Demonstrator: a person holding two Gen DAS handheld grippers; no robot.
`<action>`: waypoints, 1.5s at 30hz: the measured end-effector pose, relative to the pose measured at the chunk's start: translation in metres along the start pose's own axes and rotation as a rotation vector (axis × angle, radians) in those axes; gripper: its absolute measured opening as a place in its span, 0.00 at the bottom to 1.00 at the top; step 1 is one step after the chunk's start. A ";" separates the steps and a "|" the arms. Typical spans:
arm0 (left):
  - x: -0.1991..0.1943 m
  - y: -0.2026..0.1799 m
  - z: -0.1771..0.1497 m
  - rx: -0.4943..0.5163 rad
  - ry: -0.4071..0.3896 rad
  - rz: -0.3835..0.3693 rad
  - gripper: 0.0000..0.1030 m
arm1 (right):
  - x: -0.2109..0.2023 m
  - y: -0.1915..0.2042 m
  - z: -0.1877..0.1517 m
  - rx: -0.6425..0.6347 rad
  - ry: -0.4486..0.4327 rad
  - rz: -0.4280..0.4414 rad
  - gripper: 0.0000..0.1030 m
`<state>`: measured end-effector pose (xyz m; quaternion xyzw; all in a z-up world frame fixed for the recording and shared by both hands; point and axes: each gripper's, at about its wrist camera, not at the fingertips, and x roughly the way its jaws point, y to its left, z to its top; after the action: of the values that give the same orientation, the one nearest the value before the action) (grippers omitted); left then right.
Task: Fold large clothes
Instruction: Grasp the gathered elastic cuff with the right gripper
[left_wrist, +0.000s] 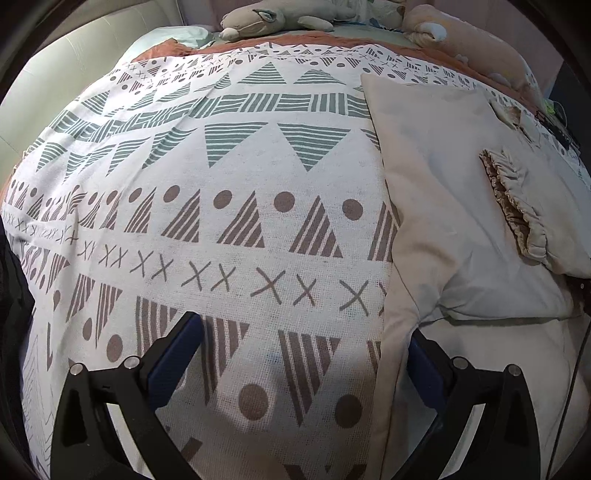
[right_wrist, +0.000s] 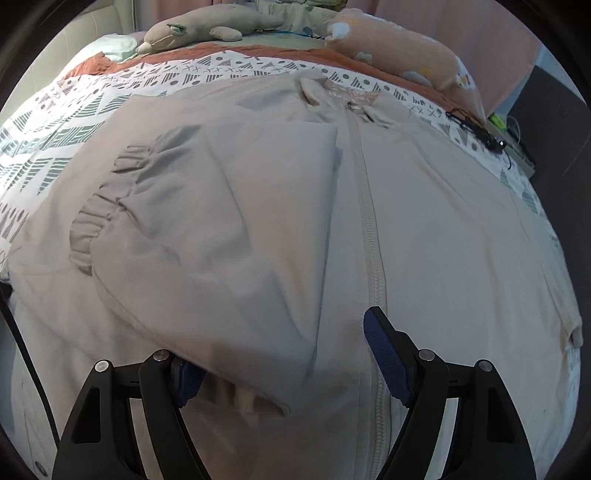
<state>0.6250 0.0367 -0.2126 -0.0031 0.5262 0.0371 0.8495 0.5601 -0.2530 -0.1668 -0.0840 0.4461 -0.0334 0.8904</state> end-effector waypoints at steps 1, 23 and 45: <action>0.000 -0.001 0.001 0.007 0.000 0.005 1.00 | -0.001 0.002 0.003 -0.003 -0.014 -0.014 0.74; -0.007 0.022 -0.002 -0.149 0.041 -0.133 0.99 | -0.067 0.020 -0.032 0.021 -0.096 0.392 0.74; -0.026 0.013 -0.008 -0.054 -0.049 -0.285 0.47 | 0.009 0.065 0.060 0.121 0.174 0.340 0.48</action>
<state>0.6054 0.0480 -0.1924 -0.1000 0.4982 -0.0697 0.8585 0.6124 -0.1834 -0.1497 0.0494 0.5263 0.0837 0.8447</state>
